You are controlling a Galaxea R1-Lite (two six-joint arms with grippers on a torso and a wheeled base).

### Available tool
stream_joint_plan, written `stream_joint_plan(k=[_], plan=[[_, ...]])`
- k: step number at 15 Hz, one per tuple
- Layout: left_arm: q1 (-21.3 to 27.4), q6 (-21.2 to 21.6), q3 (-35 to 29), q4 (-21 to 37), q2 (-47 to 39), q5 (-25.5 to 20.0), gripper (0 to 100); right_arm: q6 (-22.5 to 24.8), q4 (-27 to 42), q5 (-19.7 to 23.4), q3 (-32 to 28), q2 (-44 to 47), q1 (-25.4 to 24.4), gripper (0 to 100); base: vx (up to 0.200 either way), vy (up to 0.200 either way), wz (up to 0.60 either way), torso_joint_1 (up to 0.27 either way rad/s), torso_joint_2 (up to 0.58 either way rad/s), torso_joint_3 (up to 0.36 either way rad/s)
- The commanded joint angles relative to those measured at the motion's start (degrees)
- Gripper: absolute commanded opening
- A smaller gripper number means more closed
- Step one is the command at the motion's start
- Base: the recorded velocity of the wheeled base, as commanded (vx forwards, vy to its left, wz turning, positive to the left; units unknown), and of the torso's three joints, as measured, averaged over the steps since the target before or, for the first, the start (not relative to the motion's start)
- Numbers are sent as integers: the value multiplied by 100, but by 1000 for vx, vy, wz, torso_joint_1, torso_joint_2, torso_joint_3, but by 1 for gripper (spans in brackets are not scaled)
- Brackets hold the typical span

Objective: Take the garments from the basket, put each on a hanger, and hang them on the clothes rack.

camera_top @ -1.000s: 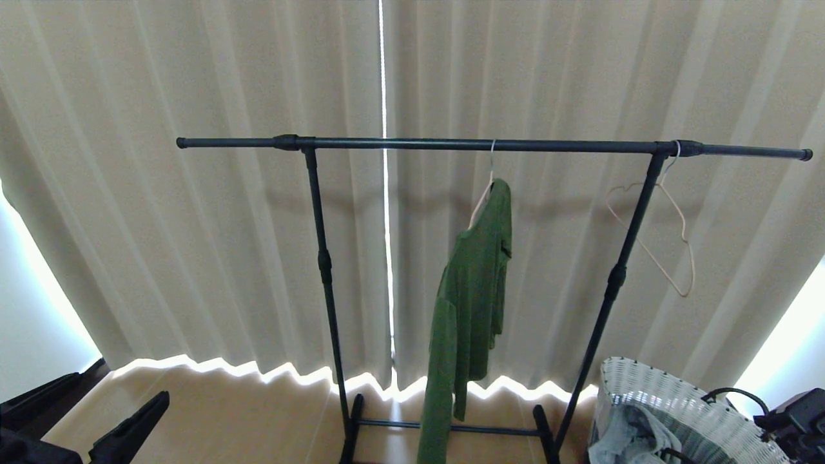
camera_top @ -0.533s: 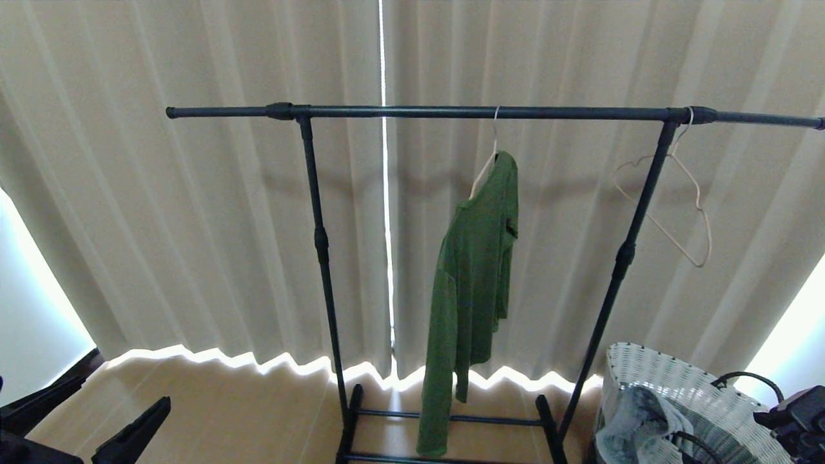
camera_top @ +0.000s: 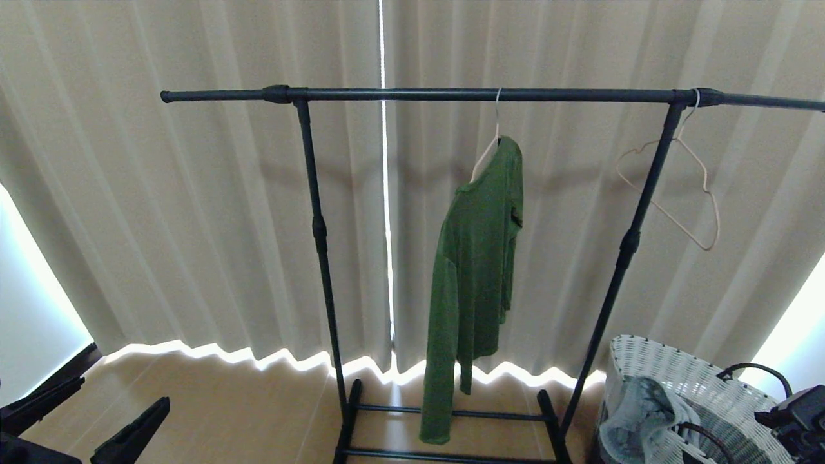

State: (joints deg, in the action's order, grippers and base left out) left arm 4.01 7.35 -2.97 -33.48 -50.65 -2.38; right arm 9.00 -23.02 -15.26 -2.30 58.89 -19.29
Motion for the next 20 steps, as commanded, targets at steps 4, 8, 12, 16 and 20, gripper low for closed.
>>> stream_joint_plan(k=[4,8,12,16,20], plan=[[-111,-6,-1,-1,3,-8,100,-3,16,6,55,-18,259,100,0,0,0,0,0,0],[-111,3,-1,-1,3,-8,100,14,43,6,63,-1,250,100,0,0,0,-140,300,163],[-111,3,-1,-1,3,-8,100,14,43,15,63,8,250,100,0,0,0,-204,458,253],[-111,3,-1,-10,20,-8,100,14,43,15,63,8,250,100,0,0,0,-192,454,260],[-120,-6,-1,-10,47,-8,100,6,34,23,72,-36,250,100,0,0,0,-124,319,173]])
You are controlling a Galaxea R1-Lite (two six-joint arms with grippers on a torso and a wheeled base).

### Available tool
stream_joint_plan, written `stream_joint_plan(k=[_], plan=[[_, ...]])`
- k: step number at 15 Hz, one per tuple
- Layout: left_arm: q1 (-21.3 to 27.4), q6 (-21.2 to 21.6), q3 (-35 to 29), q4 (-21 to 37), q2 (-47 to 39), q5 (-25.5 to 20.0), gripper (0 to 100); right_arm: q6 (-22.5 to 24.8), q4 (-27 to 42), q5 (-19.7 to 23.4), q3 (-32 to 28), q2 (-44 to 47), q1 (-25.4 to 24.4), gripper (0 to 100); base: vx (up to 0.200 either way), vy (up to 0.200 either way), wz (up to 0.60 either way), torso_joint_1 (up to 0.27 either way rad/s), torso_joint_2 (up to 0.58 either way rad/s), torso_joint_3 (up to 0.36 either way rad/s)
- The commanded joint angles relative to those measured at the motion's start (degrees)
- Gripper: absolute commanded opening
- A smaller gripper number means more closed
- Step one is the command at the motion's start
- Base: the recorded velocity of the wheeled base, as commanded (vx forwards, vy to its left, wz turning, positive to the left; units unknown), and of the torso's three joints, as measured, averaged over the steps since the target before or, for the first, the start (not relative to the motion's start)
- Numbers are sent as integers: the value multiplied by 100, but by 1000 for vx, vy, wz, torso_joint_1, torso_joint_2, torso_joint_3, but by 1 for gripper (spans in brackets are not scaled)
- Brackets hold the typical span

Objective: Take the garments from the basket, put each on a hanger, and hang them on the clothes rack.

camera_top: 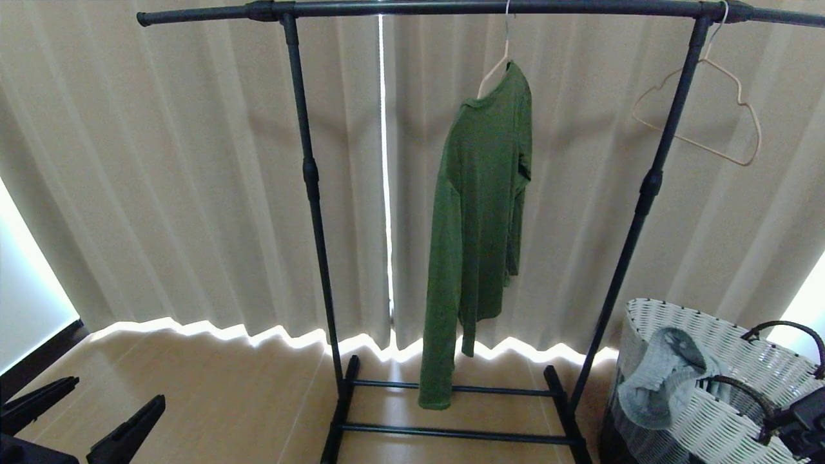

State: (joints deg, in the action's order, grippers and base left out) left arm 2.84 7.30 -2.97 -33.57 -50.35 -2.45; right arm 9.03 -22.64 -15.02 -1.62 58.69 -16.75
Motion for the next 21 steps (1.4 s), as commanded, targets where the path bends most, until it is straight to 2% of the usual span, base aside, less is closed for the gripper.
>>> stream_joint_plan(k=[1,6,8,14,21], plan=[[-3,-18,-1,0,60,-1,100,2,-4,17,4,-6,-4,100,0,0,0,-32,71,46],[-3,-27,-1,9,139,8,100,-165,-57,43,-269,46,-4,100,0,0,0,0,0,0],[6,-18,-10,9,139,-1,100,-552,-57,34,-321,240,5,100,0,0,0,0,0,0],[6,-1,7,17,113,-1,100,-604,-57,34,-295,310,5,100,0,0,0,0,0,0],[6,26,78,17,130,-1,100,-604,-57,34,-286,301,-4,100,0,-200,0,1,4,4]])
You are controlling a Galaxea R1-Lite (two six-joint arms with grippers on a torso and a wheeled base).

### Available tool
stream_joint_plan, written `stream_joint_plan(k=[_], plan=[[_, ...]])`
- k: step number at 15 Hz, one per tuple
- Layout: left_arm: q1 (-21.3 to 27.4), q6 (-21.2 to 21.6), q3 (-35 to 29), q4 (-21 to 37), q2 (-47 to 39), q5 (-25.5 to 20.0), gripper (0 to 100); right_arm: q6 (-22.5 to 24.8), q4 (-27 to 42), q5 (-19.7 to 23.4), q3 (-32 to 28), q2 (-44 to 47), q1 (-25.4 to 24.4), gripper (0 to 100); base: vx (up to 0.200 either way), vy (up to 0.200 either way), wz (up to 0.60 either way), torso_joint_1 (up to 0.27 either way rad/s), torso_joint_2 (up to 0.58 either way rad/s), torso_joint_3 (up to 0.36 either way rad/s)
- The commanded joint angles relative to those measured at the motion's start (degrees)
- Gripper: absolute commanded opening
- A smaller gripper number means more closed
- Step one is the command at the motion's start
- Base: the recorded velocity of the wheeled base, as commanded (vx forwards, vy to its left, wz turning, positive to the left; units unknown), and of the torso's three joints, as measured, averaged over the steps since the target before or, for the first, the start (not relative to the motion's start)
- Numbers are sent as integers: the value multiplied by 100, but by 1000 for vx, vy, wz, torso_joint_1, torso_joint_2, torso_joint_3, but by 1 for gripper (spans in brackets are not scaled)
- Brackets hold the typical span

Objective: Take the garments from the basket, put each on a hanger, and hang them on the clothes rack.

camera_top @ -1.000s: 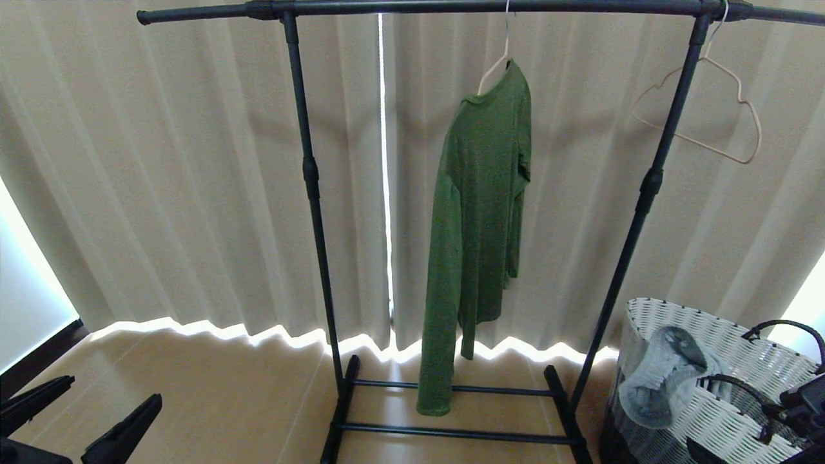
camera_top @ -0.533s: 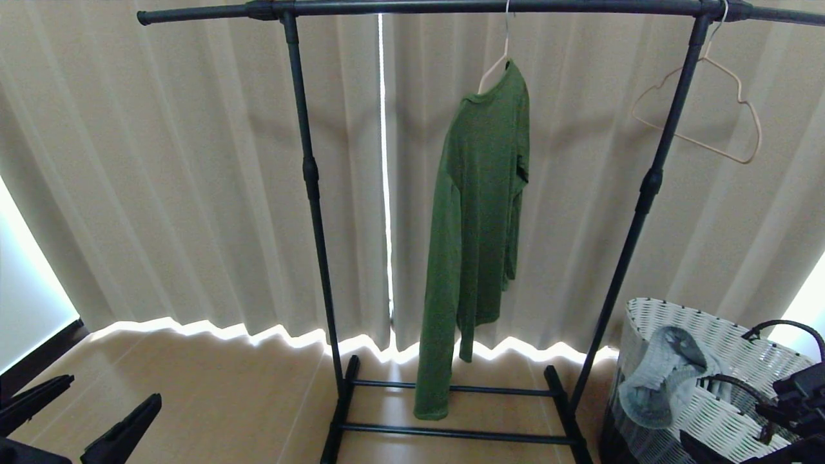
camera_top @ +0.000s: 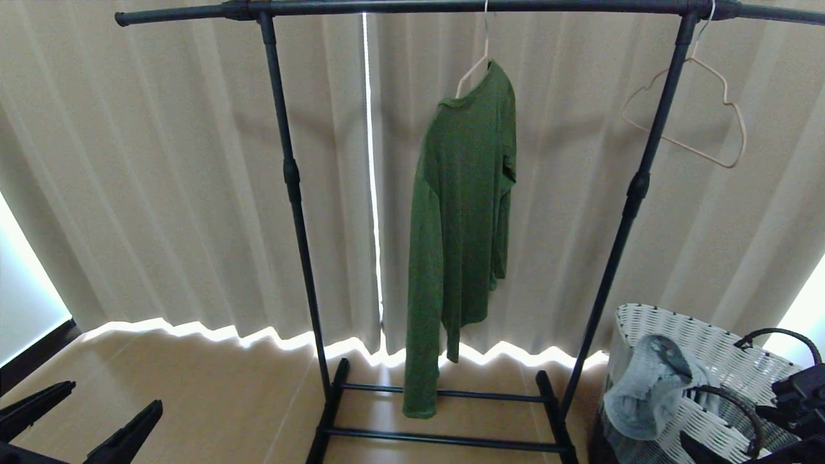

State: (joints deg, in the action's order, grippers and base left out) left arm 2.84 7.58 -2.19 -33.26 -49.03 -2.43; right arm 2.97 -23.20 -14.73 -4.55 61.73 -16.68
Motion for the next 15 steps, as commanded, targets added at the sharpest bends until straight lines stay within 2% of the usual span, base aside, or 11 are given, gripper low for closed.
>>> stream_joint_plan(k=[1,5,14,15], plan=[[6,-2,0,-14,-1,-4,100,1,0,5,6,-3,-2,100,0,-200,0,7,2,2],[6,-2,35,-14,8,-4,100,10,0,-4,6,-21,-11,100,0,-200,0,5,1,2],[6,-11,-18,-14,-1,-4,100,28,52,-30,50,-30,-11,100,0,0,0,0,0,0],[6,-11,-18,-14,-1,-4,100,37,52,-30,50,-39,-2,100,200,0,0,7,12,7]])
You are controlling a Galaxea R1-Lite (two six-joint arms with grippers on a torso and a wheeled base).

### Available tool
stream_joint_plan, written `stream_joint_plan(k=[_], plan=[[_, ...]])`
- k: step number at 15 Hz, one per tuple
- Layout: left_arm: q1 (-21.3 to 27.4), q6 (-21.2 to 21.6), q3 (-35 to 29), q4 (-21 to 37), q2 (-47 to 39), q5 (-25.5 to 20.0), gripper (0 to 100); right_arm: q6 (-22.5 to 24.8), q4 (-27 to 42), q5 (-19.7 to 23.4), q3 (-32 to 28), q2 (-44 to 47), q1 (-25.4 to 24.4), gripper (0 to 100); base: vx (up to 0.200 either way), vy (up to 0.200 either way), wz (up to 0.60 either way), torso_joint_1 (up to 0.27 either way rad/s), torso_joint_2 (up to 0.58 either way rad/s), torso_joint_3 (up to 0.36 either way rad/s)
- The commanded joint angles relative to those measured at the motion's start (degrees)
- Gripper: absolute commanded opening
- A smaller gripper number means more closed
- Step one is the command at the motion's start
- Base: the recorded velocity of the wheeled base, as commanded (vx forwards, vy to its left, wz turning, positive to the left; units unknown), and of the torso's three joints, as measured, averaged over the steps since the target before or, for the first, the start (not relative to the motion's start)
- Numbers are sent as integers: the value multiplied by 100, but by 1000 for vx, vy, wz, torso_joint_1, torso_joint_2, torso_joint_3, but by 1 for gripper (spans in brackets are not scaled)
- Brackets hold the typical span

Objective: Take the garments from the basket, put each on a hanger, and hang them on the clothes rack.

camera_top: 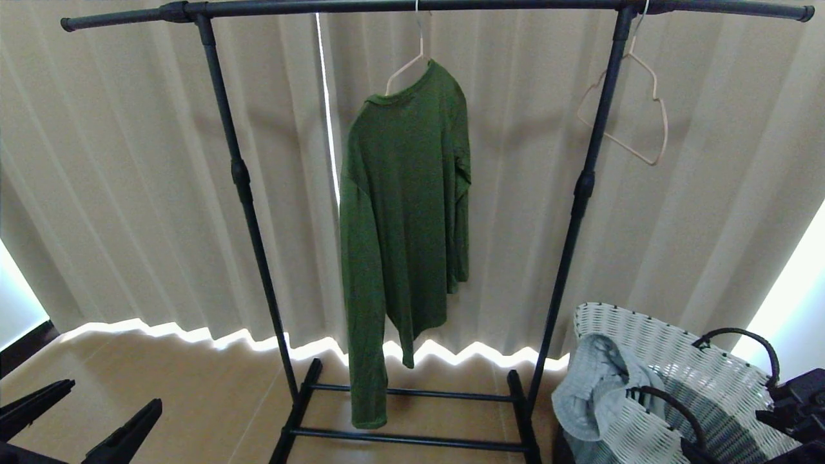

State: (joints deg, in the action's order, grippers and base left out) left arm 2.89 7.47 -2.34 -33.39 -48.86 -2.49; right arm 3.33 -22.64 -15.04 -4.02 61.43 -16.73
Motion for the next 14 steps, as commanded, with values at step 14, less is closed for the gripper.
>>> stream_joint_plan(k=[14], plan=[[36,0,41,-10,105,-24,100,2119,14,-166,77,-61,600,100,114,0,0,2,2,2]])
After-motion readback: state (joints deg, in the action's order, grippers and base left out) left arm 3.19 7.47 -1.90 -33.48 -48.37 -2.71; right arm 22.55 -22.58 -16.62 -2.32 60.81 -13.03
